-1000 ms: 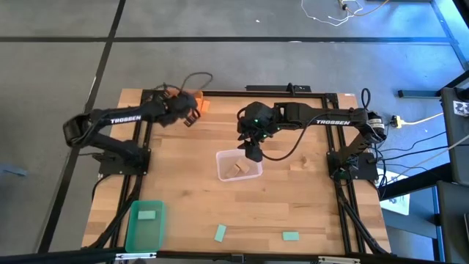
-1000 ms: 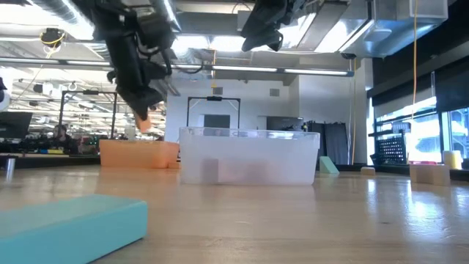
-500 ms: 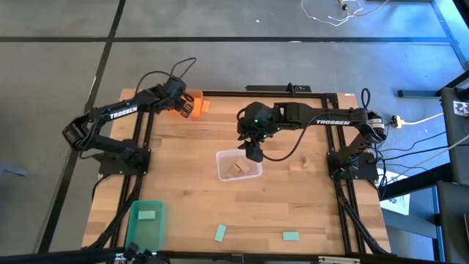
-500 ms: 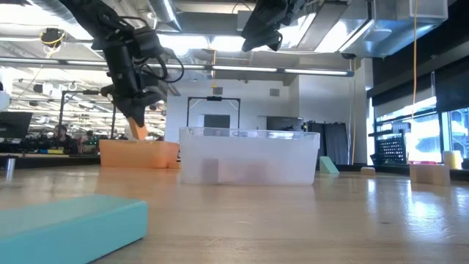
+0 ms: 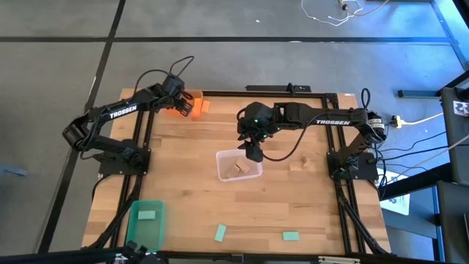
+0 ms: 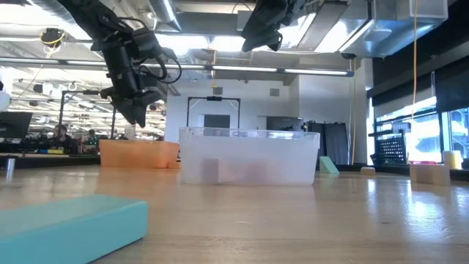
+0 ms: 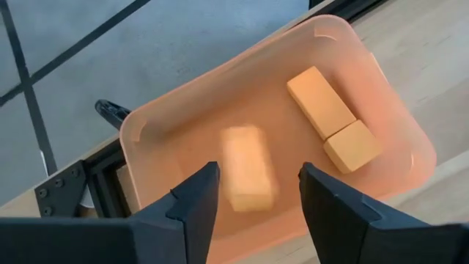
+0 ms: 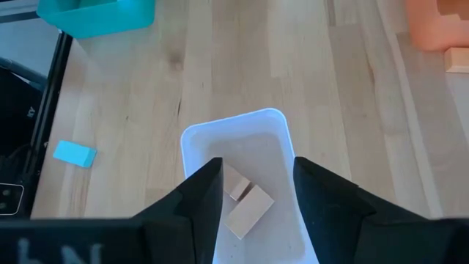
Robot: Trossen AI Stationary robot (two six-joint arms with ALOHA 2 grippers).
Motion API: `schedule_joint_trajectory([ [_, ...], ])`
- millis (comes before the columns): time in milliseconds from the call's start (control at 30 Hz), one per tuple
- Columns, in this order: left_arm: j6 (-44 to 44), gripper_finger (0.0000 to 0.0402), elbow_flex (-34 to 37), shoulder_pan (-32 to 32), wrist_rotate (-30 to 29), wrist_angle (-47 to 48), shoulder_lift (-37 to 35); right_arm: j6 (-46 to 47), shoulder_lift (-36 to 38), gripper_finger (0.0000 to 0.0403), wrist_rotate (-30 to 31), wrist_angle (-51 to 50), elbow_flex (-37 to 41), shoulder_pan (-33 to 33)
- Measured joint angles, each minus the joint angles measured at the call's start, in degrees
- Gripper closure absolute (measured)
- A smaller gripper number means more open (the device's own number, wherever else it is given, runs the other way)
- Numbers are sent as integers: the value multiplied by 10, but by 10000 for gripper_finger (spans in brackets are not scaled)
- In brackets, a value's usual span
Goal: Sort & place blocks by color
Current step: Put the yellow block into the orange bin
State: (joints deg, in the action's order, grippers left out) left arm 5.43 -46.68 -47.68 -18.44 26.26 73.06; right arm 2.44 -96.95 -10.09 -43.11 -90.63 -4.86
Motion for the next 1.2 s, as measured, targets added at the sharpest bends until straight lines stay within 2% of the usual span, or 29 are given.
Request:
schedule_joint_trajectory([
  [100, 0, 224, 0, 3, 17, -9, 0, -1, 0, 237, 0, 0, 0, 0],
  [267, 0, 223, 0, 25, 137, -90, 0, -2, 0, 237, 0, 0, 0, 0],
  [400, -19, 222, -1, 61, 177, -138, 27, -6, 0, 237, 0, 0, 0, 0],
  [567, -28, 234, -1, 86, 145, -154, 76, -15, 0, 237, 0, 0, 0, 0],
  [800, -35, 300, 0, 94, 135, -179, 136, -15, 0, 237, 0, 0, 0, 0],
  [1033, -34, 360, 0, 94, 19, -183, 155, -15, 0, 237, 0, 0, 0, 0],
  [1200, -44, 393, 0, 91, -11, -184, 153, -15, 0, 237, 0, 0, 0, 0],
])
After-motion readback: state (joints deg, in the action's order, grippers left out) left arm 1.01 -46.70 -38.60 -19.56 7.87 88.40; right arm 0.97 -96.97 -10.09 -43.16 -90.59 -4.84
